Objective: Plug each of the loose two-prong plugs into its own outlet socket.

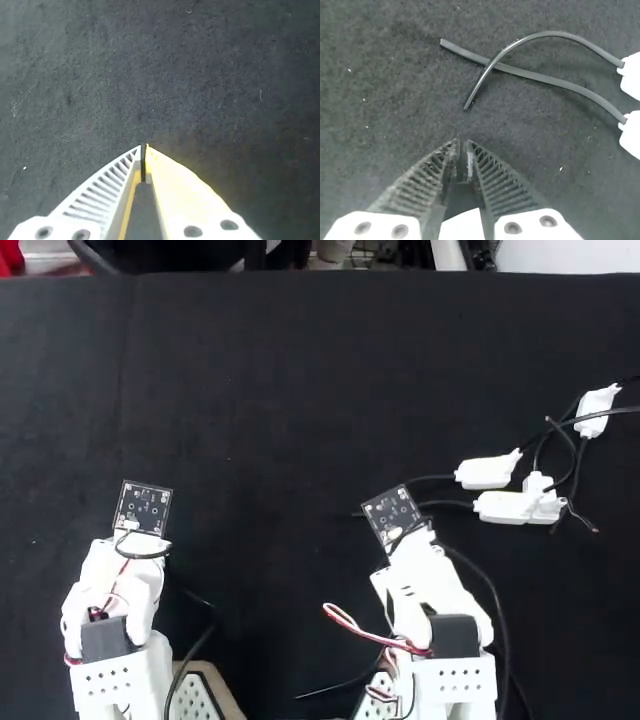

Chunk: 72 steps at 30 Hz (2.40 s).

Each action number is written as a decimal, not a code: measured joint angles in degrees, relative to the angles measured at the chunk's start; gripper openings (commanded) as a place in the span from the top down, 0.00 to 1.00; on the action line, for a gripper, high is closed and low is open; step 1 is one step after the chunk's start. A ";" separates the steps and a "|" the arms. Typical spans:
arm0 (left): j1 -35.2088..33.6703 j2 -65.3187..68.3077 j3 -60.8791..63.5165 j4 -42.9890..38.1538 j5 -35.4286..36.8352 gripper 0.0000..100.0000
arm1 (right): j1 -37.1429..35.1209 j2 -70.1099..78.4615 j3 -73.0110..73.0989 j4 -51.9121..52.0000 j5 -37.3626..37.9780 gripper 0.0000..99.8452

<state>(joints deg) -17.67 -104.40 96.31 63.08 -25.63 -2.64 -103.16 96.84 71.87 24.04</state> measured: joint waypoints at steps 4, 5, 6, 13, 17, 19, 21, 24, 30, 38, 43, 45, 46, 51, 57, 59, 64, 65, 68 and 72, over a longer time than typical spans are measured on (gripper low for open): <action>0.00 0.00 0.00 0.00 0.00 0.97 | 0.00 0.00 0.00 0.00 0.00 0.98; 0.00 0.00 0.00 0.00 0.00 0.97 | 0.00 0.00 0.00 0.00 0.00 0.98; 0.00 0.00 0.00 0.00 0.00 0.97 | 0.00 0.00 0.00 0.00 0.00 0.98; 0.00 0.00 0.00 0.00 0.00 0.97 | 0.00 0.00 0.00 0.00 0.00 0.98; 0.00 0.00 0.00 0.00 0.00 0.97 | 0.00 0.00 0.00 0.00 0.00 0.98; 0.00 0.00 0.00 0.00 0.00 0.97 | 0.00 0.00 0.00 0.00 0.00 0.98; 0.35 0.00 0.00 0.00 0.00 0.97 | 0.00 0.00 0.00 0.00 0.00 0.98; 0.53 0.00 0.00 0.88 0.00 0.97 | 0.00 0.00 0.00 0.00 0.00 0.98; 0.53 0.00 0.00 2.90 0.00 0.97 | 0.00 0.00 0.00 0.00 0.00 0.98; 0.53 0.00 0.00 10.29 0.00 0.97 | 0.00 0.00 0.00 0.00 0.00 0.98; 0.53 0.00 0.00 10.46 0.00 0.97 | 0.00 0.00 0.00 0.00 0.00 0.98; 0.53 0.00 0.00 10.46 0.00 0.97 | 0.00 0.00 0.00 0.00 0.00 0.98; 0.53 0.00 0.00 10.46 0.00 0.97 | 0.00 0.00 0.00 0.00 0.00 0.98; 0.53 0.00 0.00 10.46 0.00 0.97 | 0.00 0.00 0.00 0.00 0.00 0.98; 0.53 0.00 0.00 10.46 0.00 0.97 | 0.00 0.00 0.00 0.00 0.00 0.98; 0.53 0.00 0.00 10.46 0.00 0.97 | 0.00 0.00 0.00 0.00 0.00 0.98; 0.53 0.00 0.00 10.46 0.00 0.97 | 0.00 0.00 0.00 0.00 0.00 0.98; 0.53 0.00 0.00 10.46 0.00 0.97 | 0.00 0.00 0.00 0.00 0.00 0.98; 0.53 0.00 0.00 10.46 0.00 0.97 | 0.00 0.00 0.00 0.00 0.00 0.98; 0.53 0.00 0.00 10.46 0.00 0.97 | 0.00 0.00 0.00 0.00 0.00 0.98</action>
<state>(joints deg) -17.14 -104.40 96.31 73.54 -25.63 -2.64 -103.16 96.84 71.87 24.04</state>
